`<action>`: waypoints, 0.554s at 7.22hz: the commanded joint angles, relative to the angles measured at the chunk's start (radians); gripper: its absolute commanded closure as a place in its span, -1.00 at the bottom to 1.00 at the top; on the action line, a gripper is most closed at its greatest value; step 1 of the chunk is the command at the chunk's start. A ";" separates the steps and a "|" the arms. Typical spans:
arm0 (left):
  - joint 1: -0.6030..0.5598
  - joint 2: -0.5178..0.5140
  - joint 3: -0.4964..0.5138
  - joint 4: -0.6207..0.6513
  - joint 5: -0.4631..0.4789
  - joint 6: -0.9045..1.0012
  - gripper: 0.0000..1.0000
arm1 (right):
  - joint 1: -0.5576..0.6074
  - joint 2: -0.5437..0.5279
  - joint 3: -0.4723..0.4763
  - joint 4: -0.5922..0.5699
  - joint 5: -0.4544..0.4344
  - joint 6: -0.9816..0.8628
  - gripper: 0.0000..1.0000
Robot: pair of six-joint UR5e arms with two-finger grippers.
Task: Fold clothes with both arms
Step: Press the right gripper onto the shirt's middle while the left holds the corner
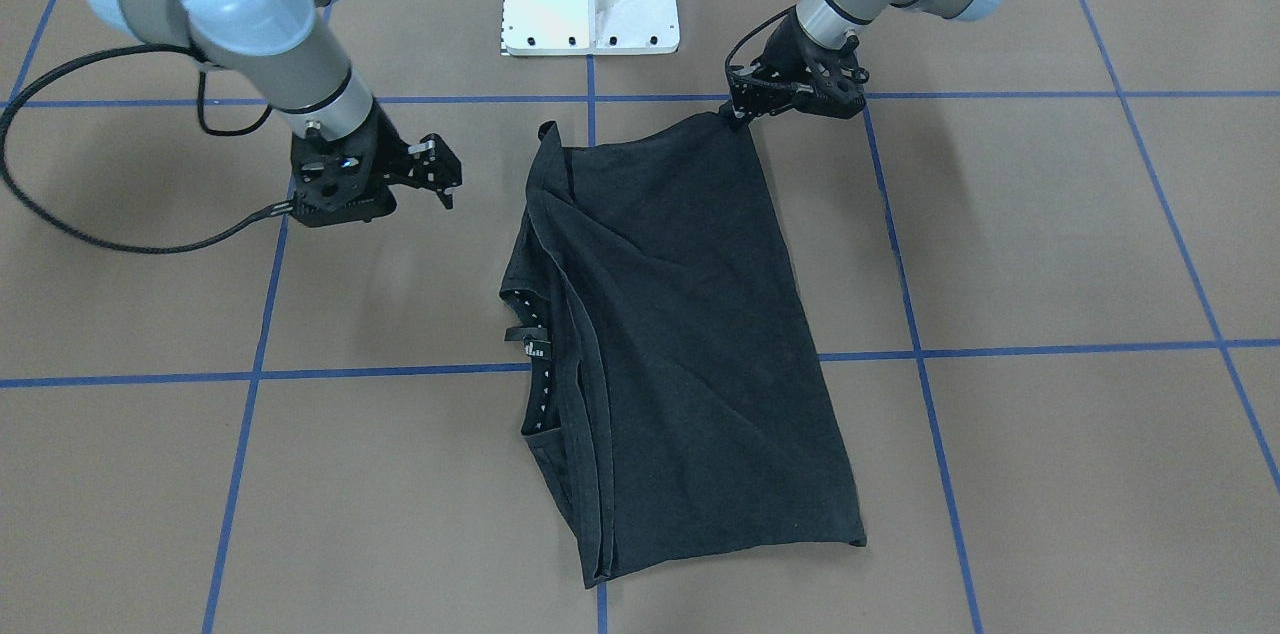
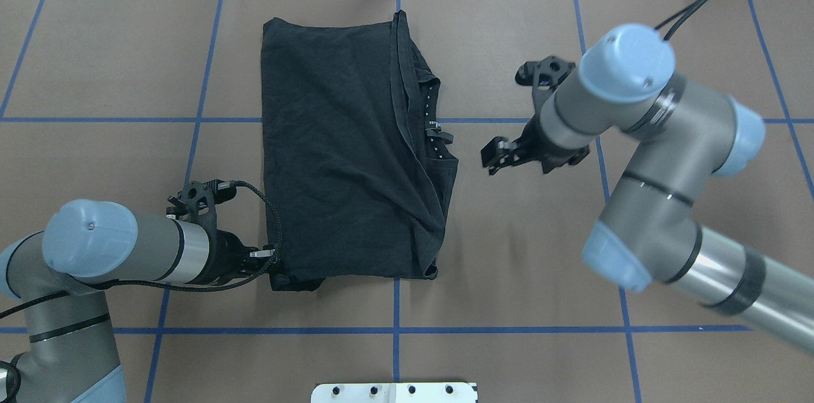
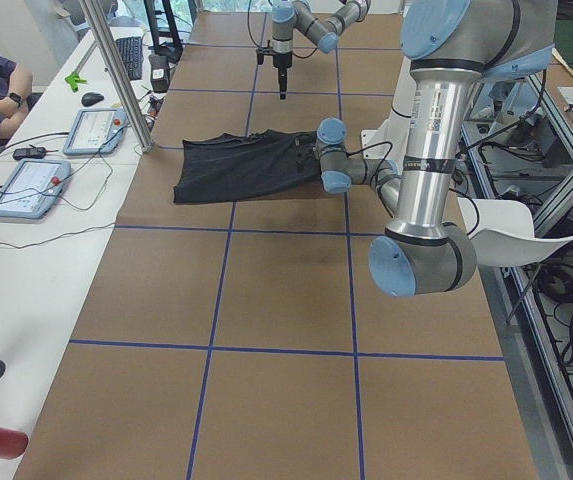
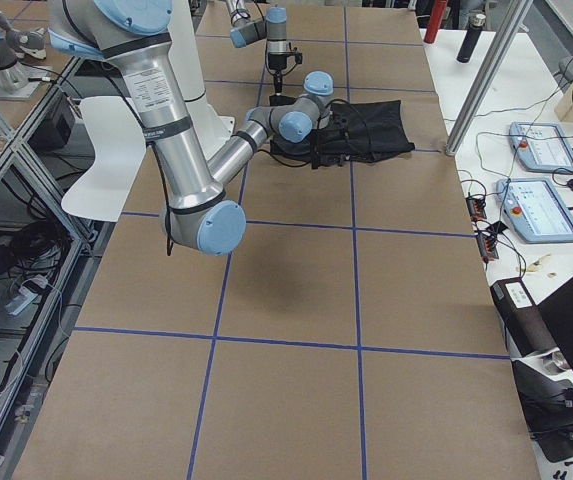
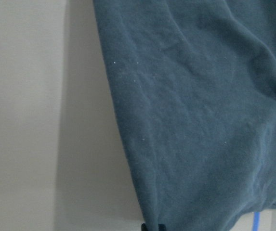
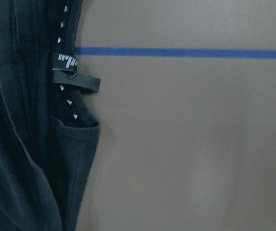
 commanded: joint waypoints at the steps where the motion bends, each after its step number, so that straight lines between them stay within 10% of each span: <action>1: 0.002 0.000 0.000 0.000 0.002 0.002 1.00 | -0.197 0.061 -0.009 0.006 -0.238 0.362 -0.99; 4: 0.002 -0.006 0.000 -0.002 0.005 0.001 1.00 | -0.211 0.238 -0.190 0.006 -0.321 0.541 -0.94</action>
